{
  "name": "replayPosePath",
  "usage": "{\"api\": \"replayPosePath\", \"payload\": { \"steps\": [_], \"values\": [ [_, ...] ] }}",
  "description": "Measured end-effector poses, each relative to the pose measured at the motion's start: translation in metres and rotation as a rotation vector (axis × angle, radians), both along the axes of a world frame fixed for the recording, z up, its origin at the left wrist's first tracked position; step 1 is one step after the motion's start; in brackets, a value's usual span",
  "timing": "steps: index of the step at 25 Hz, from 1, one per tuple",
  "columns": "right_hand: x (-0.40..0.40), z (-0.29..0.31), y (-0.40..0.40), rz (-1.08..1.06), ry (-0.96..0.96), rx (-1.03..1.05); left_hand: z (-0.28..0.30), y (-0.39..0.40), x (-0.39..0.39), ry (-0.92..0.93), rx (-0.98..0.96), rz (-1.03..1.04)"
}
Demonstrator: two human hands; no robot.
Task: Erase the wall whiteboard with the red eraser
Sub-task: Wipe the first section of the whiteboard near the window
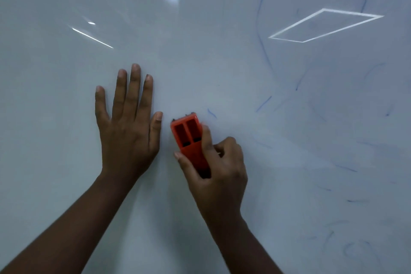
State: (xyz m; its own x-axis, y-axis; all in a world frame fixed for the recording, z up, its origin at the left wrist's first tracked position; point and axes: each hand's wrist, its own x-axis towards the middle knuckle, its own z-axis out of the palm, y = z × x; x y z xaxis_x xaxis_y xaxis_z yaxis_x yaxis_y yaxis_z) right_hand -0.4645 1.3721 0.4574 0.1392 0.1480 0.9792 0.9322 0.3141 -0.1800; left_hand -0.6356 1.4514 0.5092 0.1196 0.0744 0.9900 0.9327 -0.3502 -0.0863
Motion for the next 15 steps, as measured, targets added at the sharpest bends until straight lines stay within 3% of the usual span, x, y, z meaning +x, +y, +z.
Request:
{"api": "replayPosePath", "payload": {
  "steps": [3,11,15],
  "values": [
    [0.009,0.015,0.001,-0.032,-0.02,0.032,-0.001,0.0,0.0,0.008,0.018,-0.015],
    [0.137,0.018,-0.014,-0.111,0.419,0.177,-0.003,-0.001,0.004,-0.012,0.043,-0.037],
    [0.138,0.051,-0.003,-0.119,0.534,0.248,-0.004,-0.002,0.005,-0.021,0.04,-0.044]
  ]
}}
